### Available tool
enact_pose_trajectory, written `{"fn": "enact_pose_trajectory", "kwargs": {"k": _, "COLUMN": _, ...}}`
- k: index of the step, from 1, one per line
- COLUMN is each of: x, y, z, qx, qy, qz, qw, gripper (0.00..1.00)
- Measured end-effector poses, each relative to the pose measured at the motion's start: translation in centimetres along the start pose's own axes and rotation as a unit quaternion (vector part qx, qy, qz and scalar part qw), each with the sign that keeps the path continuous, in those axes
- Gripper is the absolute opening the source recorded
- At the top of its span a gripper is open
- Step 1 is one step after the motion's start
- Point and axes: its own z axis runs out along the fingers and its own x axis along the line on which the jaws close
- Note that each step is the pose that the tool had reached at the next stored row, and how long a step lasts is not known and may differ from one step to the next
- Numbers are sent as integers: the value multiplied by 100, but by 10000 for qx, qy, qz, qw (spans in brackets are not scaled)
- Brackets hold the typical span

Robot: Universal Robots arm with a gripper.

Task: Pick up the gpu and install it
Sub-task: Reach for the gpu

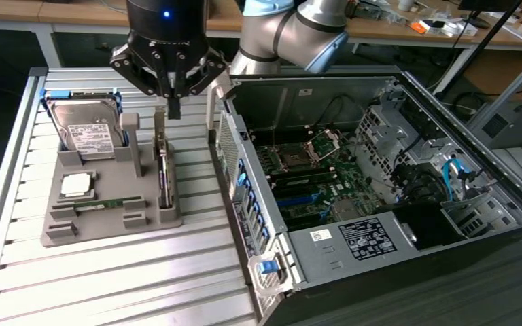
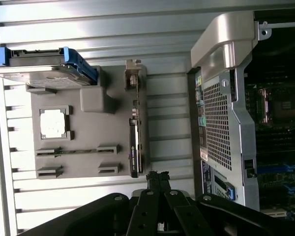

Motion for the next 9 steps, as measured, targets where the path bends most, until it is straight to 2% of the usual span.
{"fn": "enact_pose_trajectory", "kwargs": {"k": 9, "x": 70, "y": -5, "z": -2, "qx": 0, "qy": 0, "qz": 0, "qw": 10000, "gripper": 11}}
